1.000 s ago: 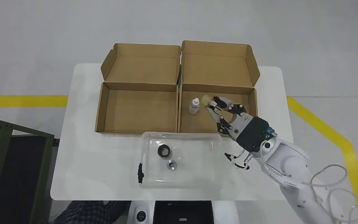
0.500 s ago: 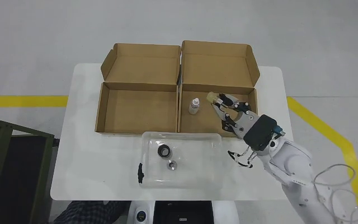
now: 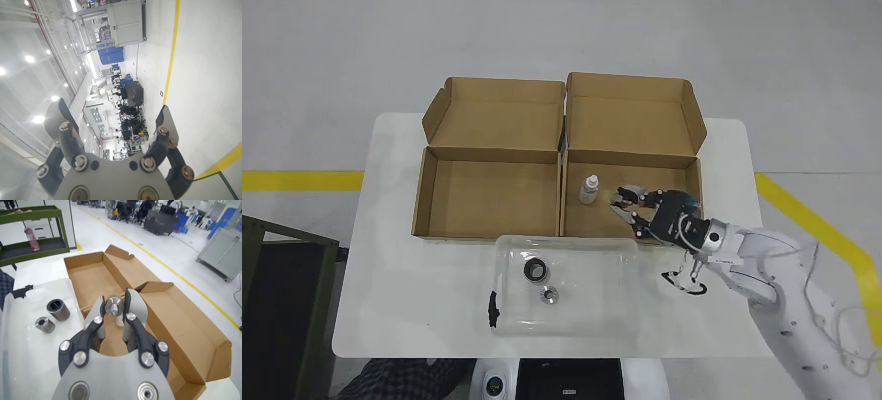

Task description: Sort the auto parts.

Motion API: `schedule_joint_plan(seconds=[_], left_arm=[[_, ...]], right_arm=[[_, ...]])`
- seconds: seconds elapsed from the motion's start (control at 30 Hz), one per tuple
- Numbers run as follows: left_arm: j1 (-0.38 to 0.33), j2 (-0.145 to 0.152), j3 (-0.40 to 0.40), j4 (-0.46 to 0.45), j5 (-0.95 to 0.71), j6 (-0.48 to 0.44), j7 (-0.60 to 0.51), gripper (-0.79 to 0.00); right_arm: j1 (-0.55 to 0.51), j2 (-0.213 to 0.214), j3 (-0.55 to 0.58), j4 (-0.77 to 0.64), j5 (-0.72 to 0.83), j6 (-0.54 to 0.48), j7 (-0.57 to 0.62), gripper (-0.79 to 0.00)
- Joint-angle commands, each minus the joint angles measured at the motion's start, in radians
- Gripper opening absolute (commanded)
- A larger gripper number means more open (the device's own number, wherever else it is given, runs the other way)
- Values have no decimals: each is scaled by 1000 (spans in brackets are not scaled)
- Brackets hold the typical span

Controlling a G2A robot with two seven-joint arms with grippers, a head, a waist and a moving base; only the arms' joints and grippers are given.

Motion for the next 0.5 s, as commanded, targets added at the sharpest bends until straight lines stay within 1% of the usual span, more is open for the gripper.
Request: schedule_joint_plan(seconds=[0.0, 0.07, 0.23, 0.47], left_arm=[[0, 0, 0, 0, 0, 0, 0, 0], [0, 0, 0, 0, 0, 0, 0, 0], [0, 0, 0, 0, 0, 0, 0, 0], [0, 0, 0, 0, 0, 0, 0, 0]], right_arm=[[26, 2, -5, 29, 31, -41, 79, -785], [55, 2, -13, 56, 62, -70, 146, -785], [125, -2, -63, 124, 81, -89, 280, -785], [242, -22, -170, 242, 85, -81, 401, -785]])
